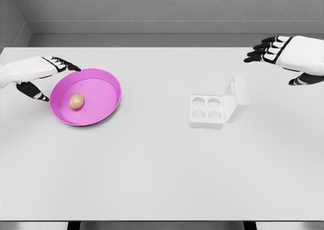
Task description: Pack egg into the box and close the box lid
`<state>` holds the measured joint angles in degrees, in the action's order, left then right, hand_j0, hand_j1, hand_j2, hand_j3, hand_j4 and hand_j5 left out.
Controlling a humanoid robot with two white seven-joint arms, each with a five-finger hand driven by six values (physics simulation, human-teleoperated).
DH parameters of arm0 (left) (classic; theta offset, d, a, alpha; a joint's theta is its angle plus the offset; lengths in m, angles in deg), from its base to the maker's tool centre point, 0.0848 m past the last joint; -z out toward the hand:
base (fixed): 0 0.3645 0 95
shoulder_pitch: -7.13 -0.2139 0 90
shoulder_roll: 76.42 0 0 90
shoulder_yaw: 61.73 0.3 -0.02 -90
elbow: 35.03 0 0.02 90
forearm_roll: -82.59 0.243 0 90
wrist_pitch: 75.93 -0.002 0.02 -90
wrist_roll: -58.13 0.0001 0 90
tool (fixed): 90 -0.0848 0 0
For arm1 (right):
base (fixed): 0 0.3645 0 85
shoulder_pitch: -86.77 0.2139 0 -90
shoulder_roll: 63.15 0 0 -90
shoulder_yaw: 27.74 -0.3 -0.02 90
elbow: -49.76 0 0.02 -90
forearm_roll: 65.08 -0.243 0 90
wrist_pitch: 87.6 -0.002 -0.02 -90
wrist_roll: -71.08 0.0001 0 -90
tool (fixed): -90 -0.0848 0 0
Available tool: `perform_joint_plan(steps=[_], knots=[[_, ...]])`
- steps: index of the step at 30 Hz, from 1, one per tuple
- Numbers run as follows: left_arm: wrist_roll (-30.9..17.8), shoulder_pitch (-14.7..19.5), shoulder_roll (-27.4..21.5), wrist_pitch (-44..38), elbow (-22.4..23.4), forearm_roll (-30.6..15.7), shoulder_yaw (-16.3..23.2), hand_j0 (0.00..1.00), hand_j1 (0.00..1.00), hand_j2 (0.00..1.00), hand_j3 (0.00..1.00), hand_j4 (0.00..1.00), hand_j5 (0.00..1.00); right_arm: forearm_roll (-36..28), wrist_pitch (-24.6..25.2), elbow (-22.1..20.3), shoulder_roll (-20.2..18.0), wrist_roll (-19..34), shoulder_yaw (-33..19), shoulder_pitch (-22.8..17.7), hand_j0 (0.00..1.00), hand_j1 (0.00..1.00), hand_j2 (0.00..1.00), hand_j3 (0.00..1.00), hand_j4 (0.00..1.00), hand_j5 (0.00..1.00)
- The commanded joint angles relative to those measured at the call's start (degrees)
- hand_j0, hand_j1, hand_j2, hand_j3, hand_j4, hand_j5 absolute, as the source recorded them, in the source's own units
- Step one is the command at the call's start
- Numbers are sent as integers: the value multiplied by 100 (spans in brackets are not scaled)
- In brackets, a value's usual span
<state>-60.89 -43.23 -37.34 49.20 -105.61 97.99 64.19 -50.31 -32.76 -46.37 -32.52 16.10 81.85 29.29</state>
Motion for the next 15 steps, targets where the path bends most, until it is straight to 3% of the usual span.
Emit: perform_joint_plan(steps=[1, 5, 7, 8, 15], knots=[[1, 0, 30, -13, -8, -37, 116, 100, 100, 100, 100, 100, 100, -27, 16, -2, 22, -3, 28, 0, 100, 100, 100, 100, 100, 100], [-17, 53, 56, -13, -25, -1, 266, 100, 100, 100, 100, 100, 100, -62, 16, 94, -4, -3, -33, -26, 100, 100, 100, 100, 100, 100], [-447, 70, 82, -13, -139, 7, 371, 100, 100, 100, 100, 100, 100, -71, 16, 147, -101, -3, -209, -96, 100, 100, 100, 100, 100, 100], [-535, 193, 100, -13, -131, 25, 652, 100, 100, 100, 100, 100, 100, -71, 16, 296, -197, -3, -402, -219, 100, 100, 100, 100, 100, 100], [-553, 246, 495, -13, -70, 139, 679, 96, 96, 96, 96, 96, 96, -27, 16, 402, -303, -3, -262, -914, 100, 100, 100, 100, 100, 100]])
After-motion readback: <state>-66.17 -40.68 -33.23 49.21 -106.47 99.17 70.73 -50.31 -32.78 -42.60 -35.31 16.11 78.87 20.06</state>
